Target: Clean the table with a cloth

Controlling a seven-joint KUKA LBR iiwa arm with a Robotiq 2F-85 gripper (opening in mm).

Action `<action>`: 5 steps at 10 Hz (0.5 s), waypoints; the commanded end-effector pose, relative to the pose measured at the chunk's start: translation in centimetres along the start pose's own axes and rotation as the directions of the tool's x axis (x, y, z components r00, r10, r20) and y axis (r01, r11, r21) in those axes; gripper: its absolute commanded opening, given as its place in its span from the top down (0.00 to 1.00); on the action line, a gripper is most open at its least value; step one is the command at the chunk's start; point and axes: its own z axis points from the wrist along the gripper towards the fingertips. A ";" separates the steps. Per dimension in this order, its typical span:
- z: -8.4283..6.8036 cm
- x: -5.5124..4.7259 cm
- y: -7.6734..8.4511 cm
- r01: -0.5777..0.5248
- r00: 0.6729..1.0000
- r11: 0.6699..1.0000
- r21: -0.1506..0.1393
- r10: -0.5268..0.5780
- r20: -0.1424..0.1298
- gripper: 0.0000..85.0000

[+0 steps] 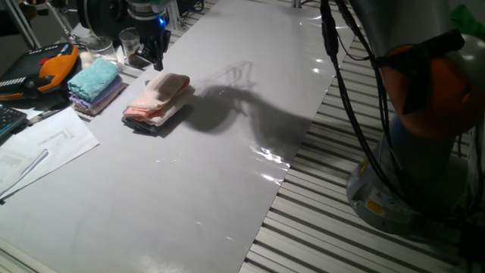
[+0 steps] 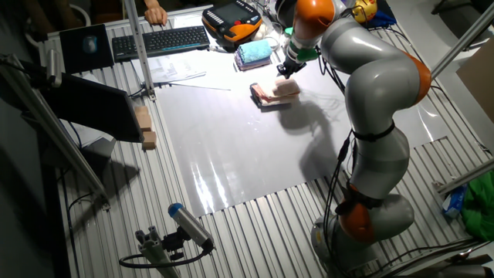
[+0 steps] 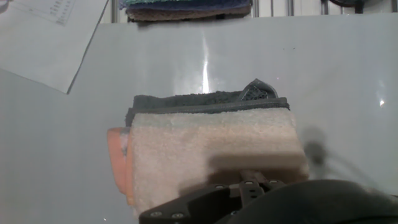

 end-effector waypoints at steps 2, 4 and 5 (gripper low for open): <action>0.0 0.0 0.0 -0.006 1.000 1.000 0.004 0.006 0.003 1.00; 0.0 0.0 0.0 -0.019 1.000 1.000 0.016 0.019 0.010 1.00; 0.0 0.0 0.0 -0.014 1.000 0.999 0.035 0.014 0.010 1.00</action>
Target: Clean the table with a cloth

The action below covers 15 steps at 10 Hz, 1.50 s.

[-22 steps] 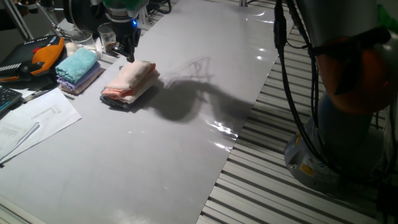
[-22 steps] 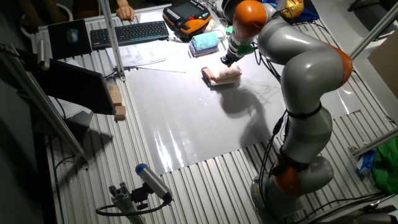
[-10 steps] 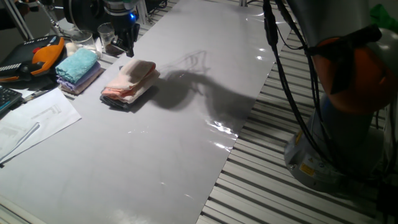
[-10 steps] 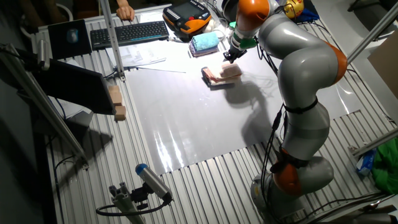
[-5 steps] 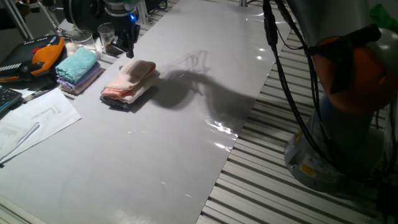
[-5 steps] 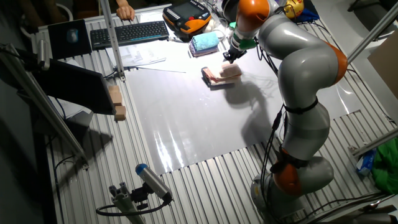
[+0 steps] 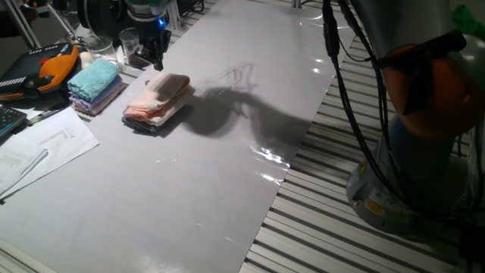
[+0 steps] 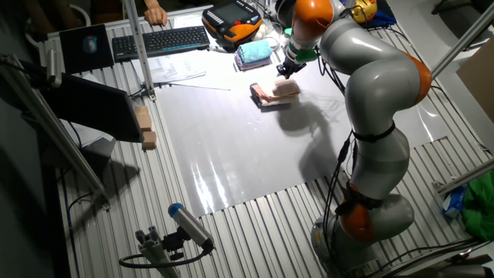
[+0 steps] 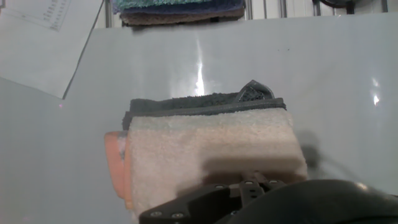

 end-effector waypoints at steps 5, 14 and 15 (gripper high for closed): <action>0.0 0.0 0.0 0.021 1.000 1.000 -0.017 -0.021 -0.023 1.00; 2.9 -0.3 2.3 0.007 1.000 1.000 -0.025 -0.006 0.030 1.00; 3.0 -0.3 2.5 0.007 1.000 1.000 -0.025 -0.006 0.029 1.00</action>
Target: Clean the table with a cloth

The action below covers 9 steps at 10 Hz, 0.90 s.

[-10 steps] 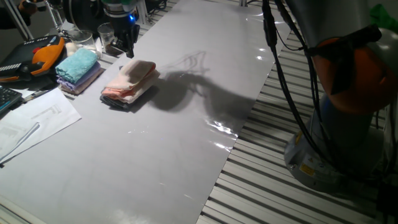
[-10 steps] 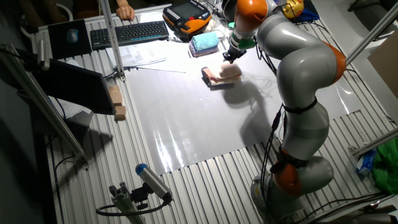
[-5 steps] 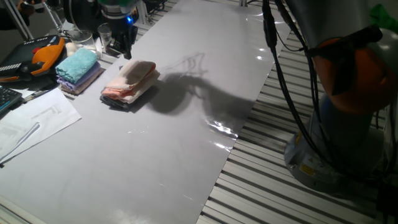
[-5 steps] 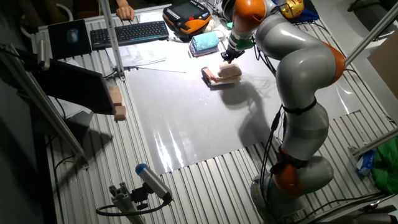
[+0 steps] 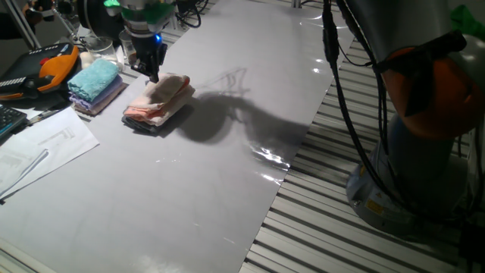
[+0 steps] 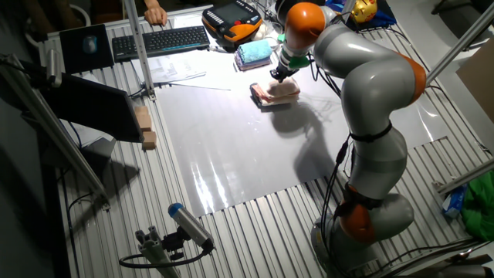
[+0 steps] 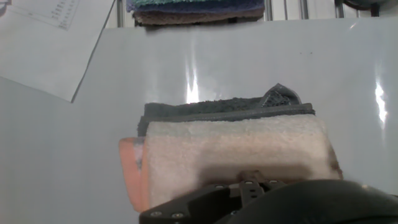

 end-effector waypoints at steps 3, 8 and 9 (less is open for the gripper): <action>0.0 -0.3 0.7 -0.004 1.000 1.000 -0.009 0.004 0.001 0.80; 0.4 0.4 1.0 -0.046 0.997 0.997 0.056 0.042 0.070 0.20; 0.6 0.8 1.0 -0.057 0.995 0.997 0.048 0.053 0.081 0.00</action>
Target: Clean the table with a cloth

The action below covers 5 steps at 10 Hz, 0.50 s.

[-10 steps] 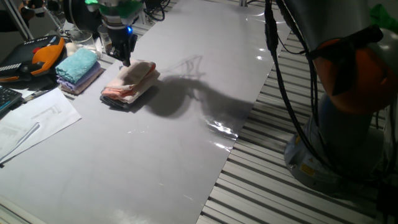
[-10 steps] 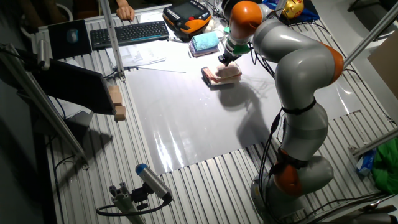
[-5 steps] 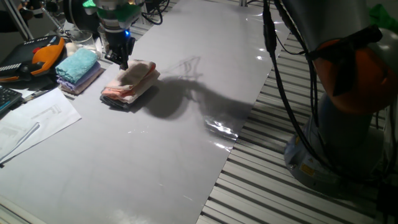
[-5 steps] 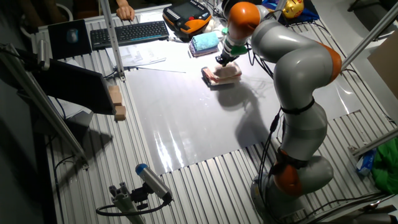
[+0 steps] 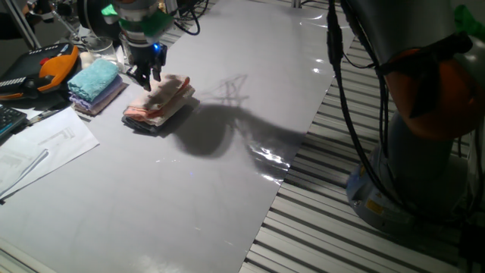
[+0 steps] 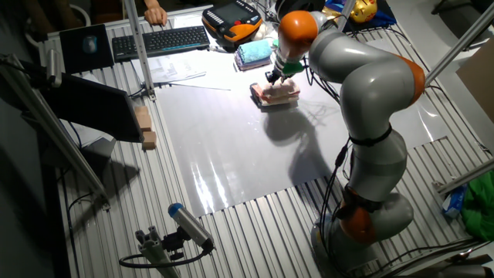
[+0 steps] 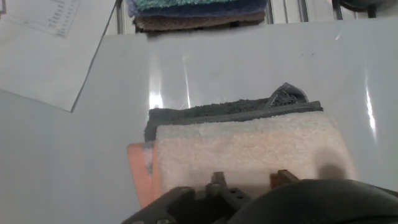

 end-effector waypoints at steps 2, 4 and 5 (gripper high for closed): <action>0.2 0.0 -0.3 0.000 1.000 1.000 -0.030 -0.001 -0.017 0.00; 0.4 0.0 -0.2 0.004 1.000 1.000 -0.025 -0.005 -0.022 0.00; 0.6 0.0 -0.3 0.011 1.000 1.000 -0.021 -0.012 -0.028 0.00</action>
